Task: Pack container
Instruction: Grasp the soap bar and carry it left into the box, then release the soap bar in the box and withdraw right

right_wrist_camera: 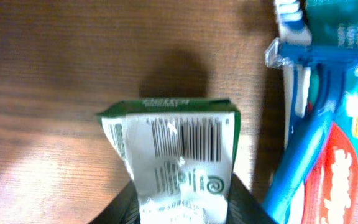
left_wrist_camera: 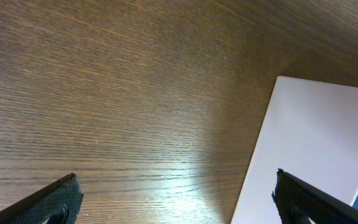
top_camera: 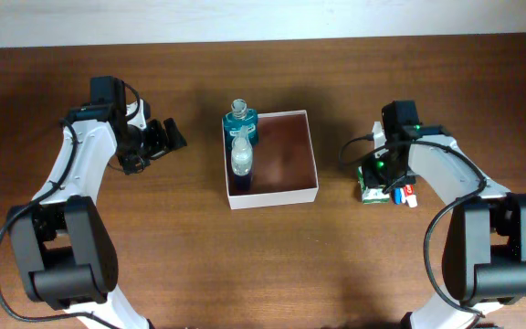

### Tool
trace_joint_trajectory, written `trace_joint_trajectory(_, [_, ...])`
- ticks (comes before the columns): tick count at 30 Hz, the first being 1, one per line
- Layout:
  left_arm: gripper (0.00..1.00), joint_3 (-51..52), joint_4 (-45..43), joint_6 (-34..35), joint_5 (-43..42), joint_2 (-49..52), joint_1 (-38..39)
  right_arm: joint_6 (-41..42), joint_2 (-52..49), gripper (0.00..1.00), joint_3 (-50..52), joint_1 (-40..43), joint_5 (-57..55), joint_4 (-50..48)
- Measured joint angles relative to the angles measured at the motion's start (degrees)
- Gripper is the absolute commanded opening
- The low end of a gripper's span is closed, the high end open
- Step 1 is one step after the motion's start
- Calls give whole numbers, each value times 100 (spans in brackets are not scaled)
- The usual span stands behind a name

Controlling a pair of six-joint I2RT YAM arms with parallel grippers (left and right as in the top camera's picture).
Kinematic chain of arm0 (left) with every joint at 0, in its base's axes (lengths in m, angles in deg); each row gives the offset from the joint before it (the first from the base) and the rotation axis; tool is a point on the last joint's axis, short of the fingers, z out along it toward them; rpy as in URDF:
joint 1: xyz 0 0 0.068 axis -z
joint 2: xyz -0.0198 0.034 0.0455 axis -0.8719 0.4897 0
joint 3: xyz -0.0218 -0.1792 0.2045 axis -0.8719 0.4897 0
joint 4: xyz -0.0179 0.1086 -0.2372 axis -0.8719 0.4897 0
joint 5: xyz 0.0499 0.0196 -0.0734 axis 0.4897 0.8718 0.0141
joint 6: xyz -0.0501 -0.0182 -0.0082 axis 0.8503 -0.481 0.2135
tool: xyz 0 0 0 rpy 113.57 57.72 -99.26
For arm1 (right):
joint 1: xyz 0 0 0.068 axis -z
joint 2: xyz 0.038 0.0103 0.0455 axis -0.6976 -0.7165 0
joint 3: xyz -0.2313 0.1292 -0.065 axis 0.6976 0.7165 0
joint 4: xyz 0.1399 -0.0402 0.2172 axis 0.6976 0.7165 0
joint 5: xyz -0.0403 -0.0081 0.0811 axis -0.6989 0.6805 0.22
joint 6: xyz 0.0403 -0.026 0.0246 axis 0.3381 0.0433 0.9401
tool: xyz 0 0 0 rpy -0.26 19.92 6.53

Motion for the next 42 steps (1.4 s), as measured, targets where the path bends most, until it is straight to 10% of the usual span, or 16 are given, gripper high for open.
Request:
trace_joint_trajectory(21, [99, 0, 0, 0, 2, 0, 0, 267, -39, 28, -2693, -1266, 531, 1145])
trace_joint_trajectory(42, [99, 0, 0, 0, 2, 0, 0, 916, -525, 28, -2761, -2559, 332, 492])
